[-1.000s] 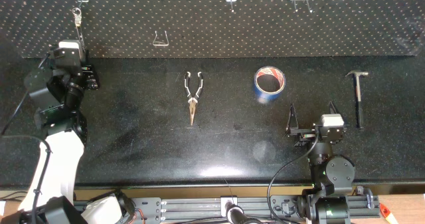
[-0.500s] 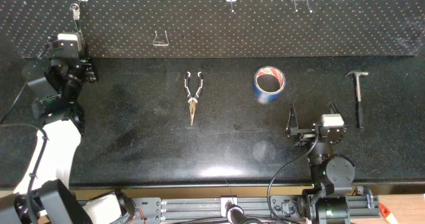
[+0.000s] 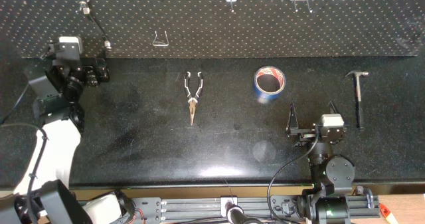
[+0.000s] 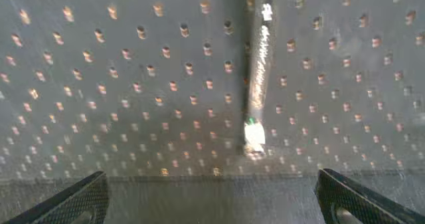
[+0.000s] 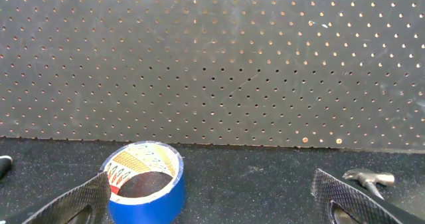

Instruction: Place Tools Onto Pegboard

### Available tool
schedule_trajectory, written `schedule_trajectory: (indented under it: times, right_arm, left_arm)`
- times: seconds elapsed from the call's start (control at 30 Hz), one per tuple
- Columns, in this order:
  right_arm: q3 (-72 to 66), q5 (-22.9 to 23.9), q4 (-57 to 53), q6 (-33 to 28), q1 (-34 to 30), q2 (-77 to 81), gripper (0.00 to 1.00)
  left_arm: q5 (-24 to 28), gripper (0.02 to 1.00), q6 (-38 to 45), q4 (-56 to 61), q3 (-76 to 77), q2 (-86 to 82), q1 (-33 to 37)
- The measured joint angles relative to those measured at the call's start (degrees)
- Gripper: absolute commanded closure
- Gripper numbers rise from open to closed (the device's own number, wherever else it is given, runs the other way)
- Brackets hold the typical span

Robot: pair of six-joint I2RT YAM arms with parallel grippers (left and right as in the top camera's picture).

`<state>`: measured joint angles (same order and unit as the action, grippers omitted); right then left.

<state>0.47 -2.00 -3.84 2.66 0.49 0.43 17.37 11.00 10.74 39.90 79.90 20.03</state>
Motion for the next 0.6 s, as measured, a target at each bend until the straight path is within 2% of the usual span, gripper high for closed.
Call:
schedule_trajectory:
  times: [0.2, 0.4, 0.6]
  right_arm:
    - [0.0, 0.0, 0.0, 0.0, 0.0, 0.0, 0.018]
    - [0.0, 0.0, 0.0, 0.0, 0.0, 0.0, 0.018]
    - [0.0, 0.0, 0.0, 0.0, 0.0, 0.0, 0.018]
  left_arm:
    - [-0.2, 0.023, 0.0, -13.6, 0.3, -13.6, 0.0]
    - [-0.4, 0.023, 0.0, -37.8, 1.5, -28.2, 0.0]
    - [-1.3, 0.023, 0.0, -47.8, 2.8, -39.8, 0.0]
